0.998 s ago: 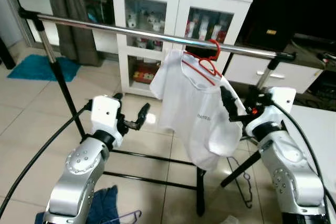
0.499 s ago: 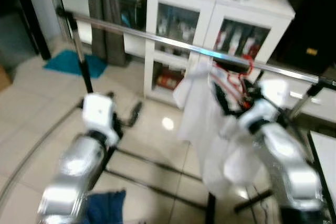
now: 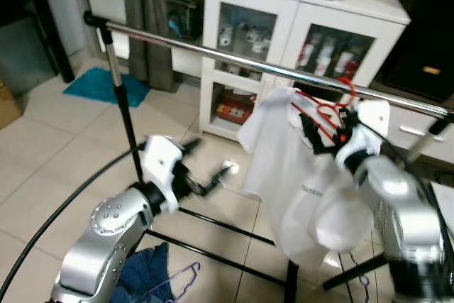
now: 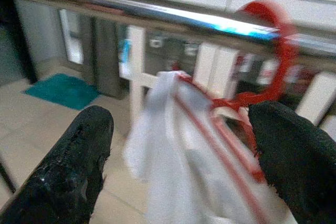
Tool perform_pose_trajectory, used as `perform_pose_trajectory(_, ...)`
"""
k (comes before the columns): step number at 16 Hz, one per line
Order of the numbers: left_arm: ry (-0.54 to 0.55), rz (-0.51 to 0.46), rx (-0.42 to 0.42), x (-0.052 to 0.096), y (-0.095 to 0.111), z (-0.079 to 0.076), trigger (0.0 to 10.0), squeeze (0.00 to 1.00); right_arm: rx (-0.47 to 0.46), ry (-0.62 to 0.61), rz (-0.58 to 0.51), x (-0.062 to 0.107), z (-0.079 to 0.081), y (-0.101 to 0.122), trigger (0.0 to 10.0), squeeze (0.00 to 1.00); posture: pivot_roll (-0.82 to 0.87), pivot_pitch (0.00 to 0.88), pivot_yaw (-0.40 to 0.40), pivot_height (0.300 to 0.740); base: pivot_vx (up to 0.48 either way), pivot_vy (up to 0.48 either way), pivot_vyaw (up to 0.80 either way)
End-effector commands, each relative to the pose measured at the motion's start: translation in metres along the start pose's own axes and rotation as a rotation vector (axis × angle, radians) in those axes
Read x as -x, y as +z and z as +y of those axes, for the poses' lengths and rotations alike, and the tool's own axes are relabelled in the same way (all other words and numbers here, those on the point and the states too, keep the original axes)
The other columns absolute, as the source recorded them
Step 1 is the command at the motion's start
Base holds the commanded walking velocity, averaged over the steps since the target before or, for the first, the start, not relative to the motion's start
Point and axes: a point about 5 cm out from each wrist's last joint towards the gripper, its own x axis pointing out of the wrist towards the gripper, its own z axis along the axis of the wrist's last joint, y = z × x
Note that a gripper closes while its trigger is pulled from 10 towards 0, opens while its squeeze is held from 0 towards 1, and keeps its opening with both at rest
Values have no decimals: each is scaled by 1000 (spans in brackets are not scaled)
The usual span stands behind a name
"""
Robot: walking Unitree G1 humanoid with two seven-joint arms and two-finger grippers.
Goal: Hang hanger
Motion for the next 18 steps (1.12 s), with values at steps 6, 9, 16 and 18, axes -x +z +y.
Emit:
perform_pose_trajectory(6,-238,47,22,1,9,-10,10000,0,-30,31,136,-26,-21,8,10000,0,-15,0,-96,740,0,0,0)
perform_pose_trajectory(9,-273,54,28,3,10,-11,10000,0,-8,58,192,-41,-25,8,9843,0,-12,0,-97,740,0,0,0)
perform_pose_trajectory(16,-293,71,25,7,10,-12,10000,0,-41,125,283,-49,-32,9,0,0,-4,0,-110,740,0,0,0)
perform_pose_trajectory(18,-295,72,26,8,9,-12,10000,0,-67,139,292,-46,-36,11,0,0,-4,0,-113,740,0,0,0)
